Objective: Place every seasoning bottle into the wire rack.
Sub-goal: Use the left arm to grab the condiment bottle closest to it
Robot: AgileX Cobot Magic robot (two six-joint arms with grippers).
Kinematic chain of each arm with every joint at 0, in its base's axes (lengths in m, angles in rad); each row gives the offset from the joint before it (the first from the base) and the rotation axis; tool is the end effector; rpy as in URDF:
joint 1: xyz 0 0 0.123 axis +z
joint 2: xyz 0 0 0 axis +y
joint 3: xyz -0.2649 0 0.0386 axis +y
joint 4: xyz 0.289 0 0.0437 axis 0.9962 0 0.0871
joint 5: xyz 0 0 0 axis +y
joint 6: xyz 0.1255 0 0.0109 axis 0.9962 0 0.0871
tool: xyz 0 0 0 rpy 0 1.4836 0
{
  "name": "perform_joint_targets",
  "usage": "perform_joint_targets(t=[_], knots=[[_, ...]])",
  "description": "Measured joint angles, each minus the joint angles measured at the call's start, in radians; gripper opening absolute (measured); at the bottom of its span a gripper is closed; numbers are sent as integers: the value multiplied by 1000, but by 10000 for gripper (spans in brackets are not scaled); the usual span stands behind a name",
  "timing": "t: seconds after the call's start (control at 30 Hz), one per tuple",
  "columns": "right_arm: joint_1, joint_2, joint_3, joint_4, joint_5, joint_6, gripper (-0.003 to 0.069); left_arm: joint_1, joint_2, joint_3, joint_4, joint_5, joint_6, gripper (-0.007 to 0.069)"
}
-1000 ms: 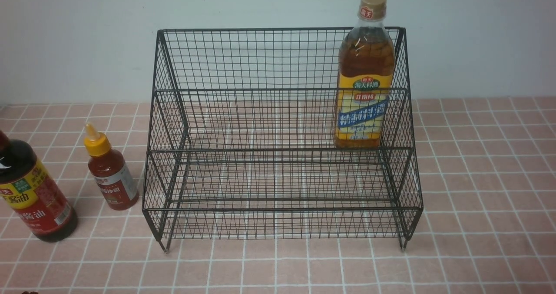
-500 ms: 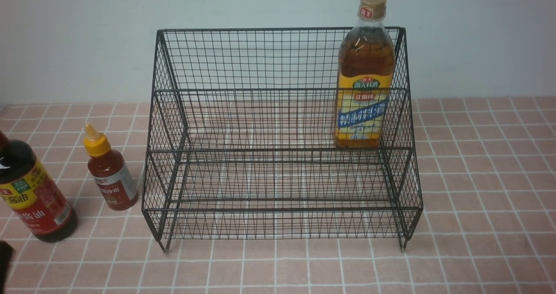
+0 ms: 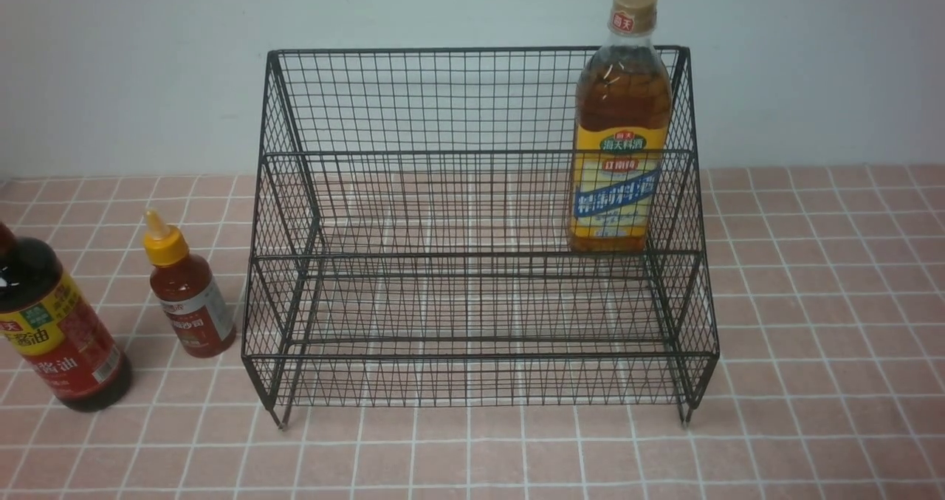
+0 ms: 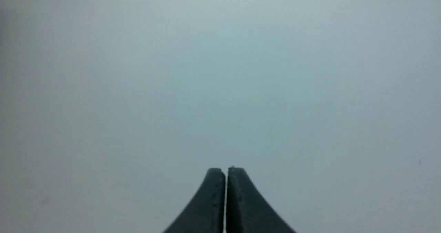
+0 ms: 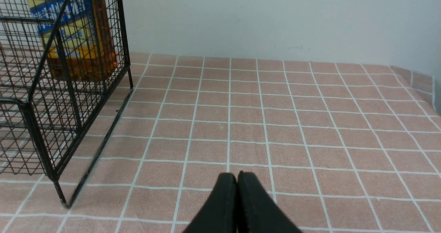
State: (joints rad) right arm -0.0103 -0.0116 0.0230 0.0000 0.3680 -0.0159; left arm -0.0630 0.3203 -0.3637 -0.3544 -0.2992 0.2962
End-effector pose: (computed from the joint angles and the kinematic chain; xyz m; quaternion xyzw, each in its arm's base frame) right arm 0.1448 -0.0015 0.1626 -0.0022 0.8025 -0.0078 0.5966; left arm 0.1629 0.0026 0.3494 -0.0376 0.5471 -0.0166 0.8361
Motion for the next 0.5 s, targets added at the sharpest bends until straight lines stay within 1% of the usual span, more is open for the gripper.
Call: perform_joint_targets(t=[0.03,0.13,0.27,0.4,0.5], knots=[[0,0,0,0,0,0,-13,0,91,-56,-16,82,21,-7],[0,0,0,0,0,0,-13,0,279,-151,-28,209,29,-7],[0,0,0,0,0,0,-13,0,451,-216,-28,310,29,-7],[0,0,0,-5,0,0,-13,1,492,-222,-28,311,33,-7],[0,0,0,0,0,0,-13,30,481,-216,-29,238,40,-7]])
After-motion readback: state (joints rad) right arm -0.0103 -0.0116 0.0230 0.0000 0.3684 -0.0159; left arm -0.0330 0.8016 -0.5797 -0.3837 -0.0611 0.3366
